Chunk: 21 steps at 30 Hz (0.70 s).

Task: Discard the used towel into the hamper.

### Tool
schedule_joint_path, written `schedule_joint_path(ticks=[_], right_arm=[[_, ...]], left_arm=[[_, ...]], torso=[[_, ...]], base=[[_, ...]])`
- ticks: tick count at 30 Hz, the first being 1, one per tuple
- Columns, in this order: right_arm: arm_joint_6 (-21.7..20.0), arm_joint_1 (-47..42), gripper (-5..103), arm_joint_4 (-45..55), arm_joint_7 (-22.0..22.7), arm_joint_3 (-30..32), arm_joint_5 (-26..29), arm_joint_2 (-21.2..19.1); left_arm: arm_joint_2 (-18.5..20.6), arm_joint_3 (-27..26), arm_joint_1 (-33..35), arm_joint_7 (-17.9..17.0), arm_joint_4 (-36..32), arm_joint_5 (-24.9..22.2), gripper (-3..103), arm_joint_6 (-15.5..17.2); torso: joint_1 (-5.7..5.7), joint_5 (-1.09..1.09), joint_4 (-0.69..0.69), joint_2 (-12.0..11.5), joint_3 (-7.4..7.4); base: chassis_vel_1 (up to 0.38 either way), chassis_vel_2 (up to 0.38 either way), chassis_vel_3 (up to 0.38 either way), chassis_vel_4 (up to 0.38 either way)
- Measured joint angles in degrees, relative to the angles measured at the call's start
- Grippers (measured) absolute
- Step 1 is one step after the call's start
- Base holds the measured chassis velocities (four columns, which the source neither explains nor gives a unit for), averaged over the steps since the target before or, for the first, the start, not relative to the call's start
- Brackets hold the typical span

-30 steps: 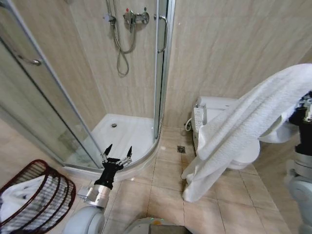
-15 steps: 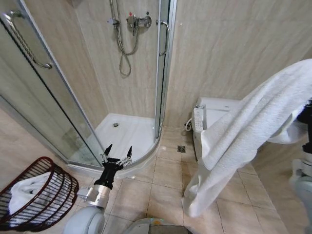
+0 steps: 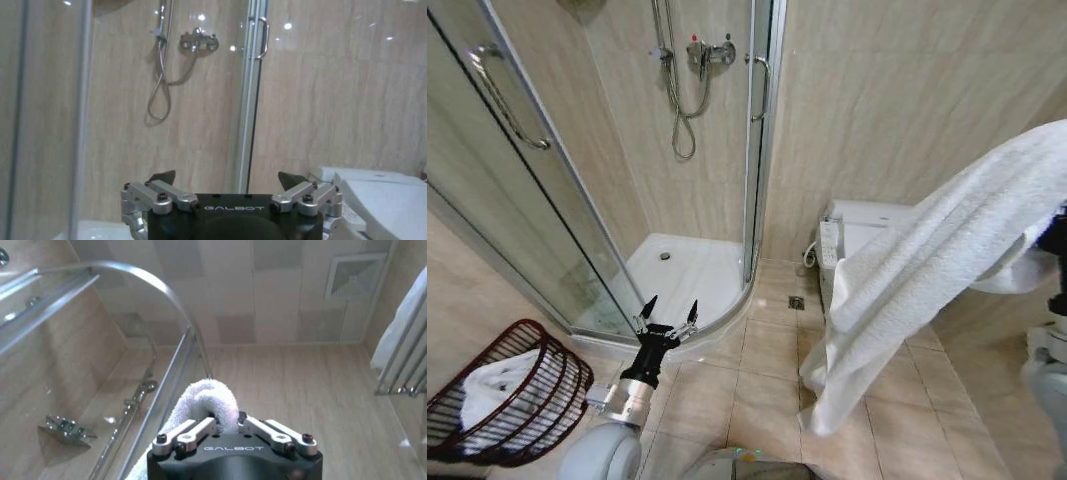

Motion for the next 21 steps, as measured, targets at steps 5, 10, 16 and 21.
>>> schedule_joint_path(ticks=[5, 10, 16, 21], right_arm=[[-0.01, 0.20, 5, 0.15, -0.14, -0.16, 0.03, -0.09], [-0.24, 0.28, 5, 0.28, -0.61, -0.27, 0.12, 0.03], [-0.30, 0.27, 5, 0.38, -0.68, -0.28, 0.46, 0.17], [-0.20, 0.29, 5, 0.42, -0.74, -0.20, 0.59, 0.19]], left_arm=[[0.00, 0.00, 0.02, 0.00, 0.00, 0.00, 100, 0.00], [0.00, 0.00, 0.00, 0.00, 0.00, 0.00, 100, 0.00], [0.00, 0.00, -0.01, 0.00, 0.00, 0.00, 100, 0.00], [0.00, 0.00, 0.00, 0.00, 0.00, 0.00, 100, 0.00]], torso=[[0.35, 0.00, 0.01, 0.95, 0.55], [0.95, 0.01, 0.00, 2.13, 1.31], [1.58, 0.00, 0.02, 3.58, 2.14], [2.01, 0.00, 0.01, 4.72, 2.78]], base=[[0.149, -0.122, -0.124, 0.126], [-0.013, -0.001, -0.008, -0.003], [-0.036, 0.024, 0.057, -0.025], [0.047, -0.024, -0.050, 0.047]])
